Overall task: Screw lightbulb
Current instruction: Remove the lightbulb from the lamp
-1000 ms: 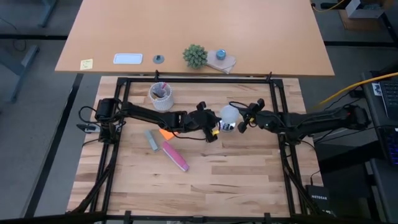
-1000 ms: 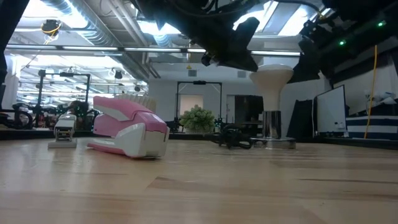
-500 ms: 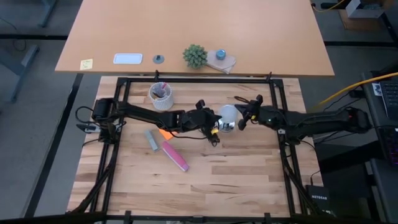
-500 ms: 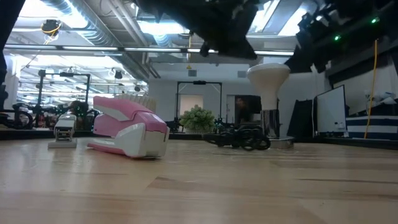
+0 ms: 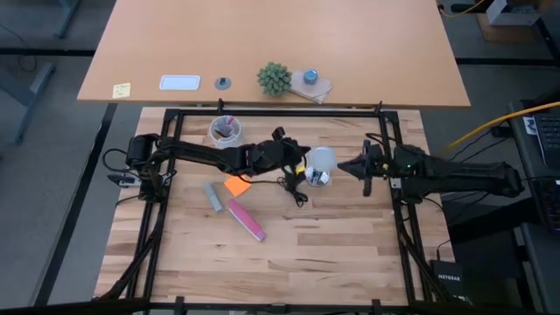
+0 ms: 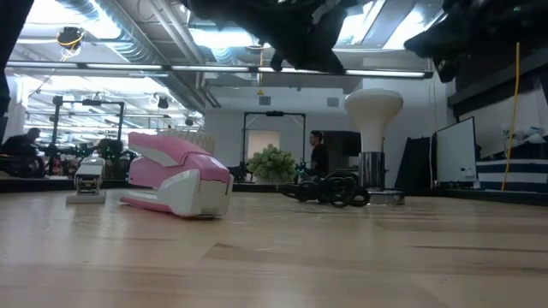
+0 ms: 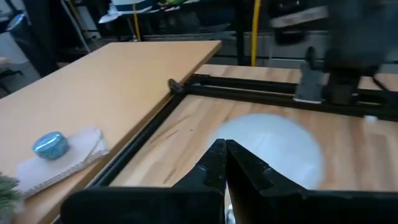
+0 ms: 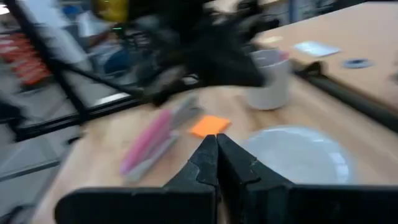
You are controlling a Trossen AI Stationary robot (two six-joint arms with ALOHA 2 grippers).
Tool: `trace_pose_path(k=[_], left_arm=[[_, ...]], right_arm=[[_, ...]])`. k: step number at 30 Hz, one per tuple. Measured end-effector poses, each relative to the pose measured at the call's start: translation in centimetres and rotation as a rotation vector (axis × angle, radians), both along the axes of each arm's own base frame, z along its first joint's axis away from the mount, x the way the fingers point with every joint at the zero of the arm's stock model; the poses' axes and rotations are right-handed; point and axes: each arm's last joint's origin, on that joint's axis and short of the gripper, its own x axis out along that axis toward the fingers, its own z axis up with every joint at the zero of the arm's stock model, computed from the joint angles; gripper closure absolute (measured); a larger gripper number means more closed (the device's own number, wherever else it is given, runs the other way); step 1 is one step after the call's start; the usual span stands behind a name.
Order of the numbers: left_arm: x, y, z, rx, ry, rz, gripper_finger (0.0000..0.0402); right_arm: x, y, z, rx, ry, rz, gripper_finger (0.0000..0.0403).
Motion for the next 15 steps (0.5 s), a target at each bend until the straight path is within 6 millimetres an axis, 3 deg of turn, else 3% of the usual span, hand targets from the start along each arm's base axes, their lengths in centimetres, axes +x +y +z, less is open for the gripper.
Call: trace_pose_path(k=[7, 15], left_arm=[[0.0, 3.5, -0.5, -0.057, -0.009, -0.037, 0.0401], [1.0, 5.6, -3.4, -0.11, 0.009, -0.095, 0.0401]], right_arm=[[0.3, 0.0, -1.1, 0.059, 0.104, 0.014, 0.04], [2.3, -0.3, -3.1, 0.062, 0.258, -0.058, 0.04]])
